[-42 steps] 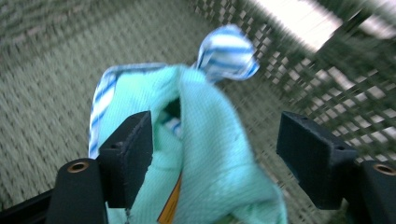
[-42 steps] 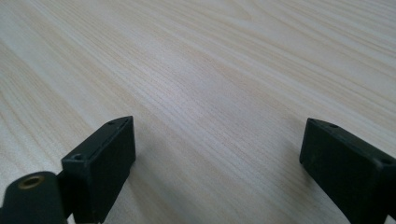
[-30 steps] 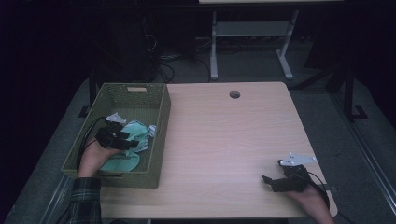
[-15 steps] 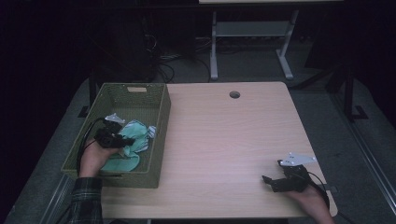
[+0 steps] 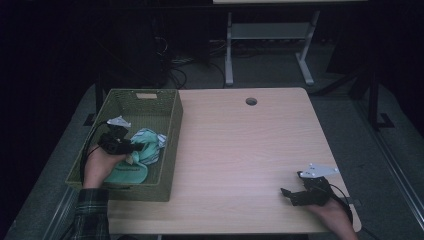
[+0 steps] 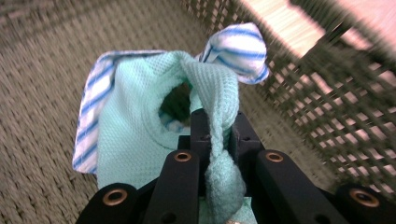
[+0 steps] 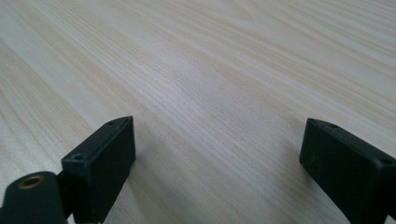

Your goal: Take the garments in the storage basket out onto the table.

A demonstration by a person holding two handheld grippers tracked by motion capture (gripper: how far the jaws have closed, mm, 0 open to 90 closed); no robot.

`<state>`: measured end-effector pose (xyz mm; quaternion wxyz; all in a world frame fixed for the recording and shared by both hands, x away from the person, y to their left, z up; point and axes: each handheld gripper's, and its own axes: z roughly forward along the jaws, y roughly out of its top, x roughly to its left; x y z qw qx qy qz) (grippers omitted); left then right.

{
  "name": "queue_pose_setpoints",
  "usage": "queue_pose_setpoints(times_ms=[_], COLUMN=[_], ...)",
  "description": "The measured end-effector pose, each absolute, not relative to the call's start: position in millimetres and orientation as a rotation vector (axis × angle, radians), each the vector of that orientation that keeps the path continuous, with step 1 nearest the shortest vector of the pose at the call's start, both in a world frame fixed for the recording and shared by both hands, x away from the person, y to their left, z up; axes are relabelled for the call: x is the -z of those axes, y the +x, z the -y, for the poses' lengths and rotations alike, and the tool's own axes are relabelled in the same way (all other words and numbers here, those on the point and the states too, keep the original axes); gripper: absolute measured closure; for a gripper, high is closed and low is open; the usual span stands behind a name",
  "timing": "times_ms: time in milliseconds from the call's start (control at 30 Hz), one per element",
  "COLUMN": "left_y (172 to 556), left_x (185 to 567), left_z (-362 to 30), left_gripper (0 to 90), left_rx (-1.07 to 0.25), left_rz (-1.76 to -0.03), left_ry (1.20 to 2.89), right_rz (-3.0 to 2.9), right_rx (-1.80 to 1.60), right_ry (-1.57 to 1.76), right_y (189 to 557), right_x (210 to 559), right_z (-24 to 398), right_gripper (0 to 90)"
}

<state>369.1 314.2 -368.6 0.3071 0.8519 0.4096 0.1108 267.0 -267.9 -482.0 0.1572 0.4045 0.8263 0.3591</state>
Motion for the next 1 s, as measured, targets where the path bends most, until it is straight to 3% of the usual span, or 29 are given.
queue_pose_setpoints(times_ms=[1000], left_y=[367], left_x=[298], left_z=[-313], left_gripper=[82.2], left_rx=[-0.293], left_rz=[-1.013], left_ry=[2.128], right_rz=[-2.366], right_rx=[-1.028], right_ry=[1.168], right_y=[267], right_x=[482], right_z=[267], right_gripper=[9.9])
